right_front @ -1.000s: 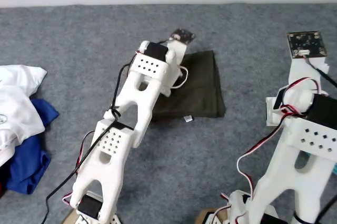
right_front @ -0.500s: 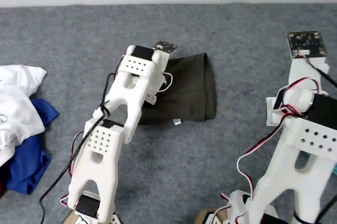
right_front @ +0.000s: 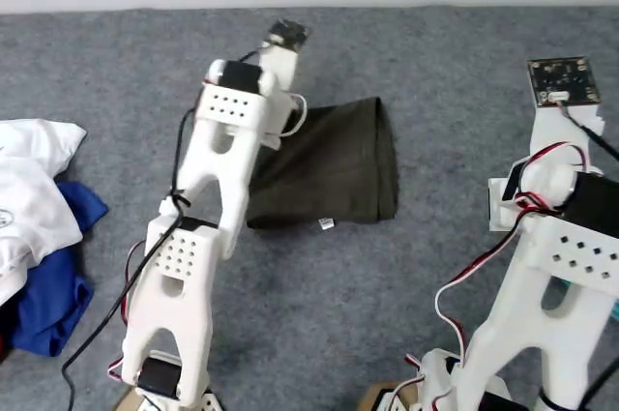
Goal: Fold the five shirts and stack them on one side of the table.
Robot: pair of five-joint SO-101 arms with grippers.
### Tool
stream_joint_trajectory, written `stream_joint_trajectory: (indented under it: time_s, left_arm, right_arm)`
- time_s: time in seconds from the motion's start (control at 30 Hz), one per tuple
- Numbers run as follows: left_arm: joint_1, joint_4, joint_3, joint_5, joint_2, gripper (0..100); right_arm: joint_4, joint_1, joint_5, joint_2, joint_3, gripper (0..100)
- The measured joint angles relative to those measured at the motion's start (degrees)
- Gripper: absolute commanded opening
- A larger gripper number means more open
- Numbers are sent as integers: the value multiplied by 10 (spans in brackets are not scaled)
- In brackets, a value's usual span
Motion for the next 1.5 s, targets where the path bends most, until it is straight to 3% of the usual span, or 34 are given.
stream_joint_trajectory:
  time_s: [0.2, 0.6, 0.77, 0.97, 1.17, 1.33, 1.5]
  left_arm:
    - [-25, -73, 3, 0, 55, 12]
    - [-83, -76, 3, -18, 75, 12]
    - [-89, -26, -33, -18, 75, 11]
    - [-55, 56, -169, -18, 75, 12]
    - [-25, 70, -270, 4, 67, 12]
    - [-32, 71, -236, 15, 17, 9]
    - [-74, 71, -84, 16, -89, 8]
  right_arm:
    - [0, 0, 0, 0, 0, 25]
    - [2, 0, 0, 0, 0, 25]
    - [2, 0, 0, 0, 0, 25]
    - [2, 0, 0, 0, 0, 25]
    - [0, -1, 0, 0, 0, 28]
    - [-42, -54, 0, 0, 47, 28]
    - [-105, -156, 0, 7, 132, 29]
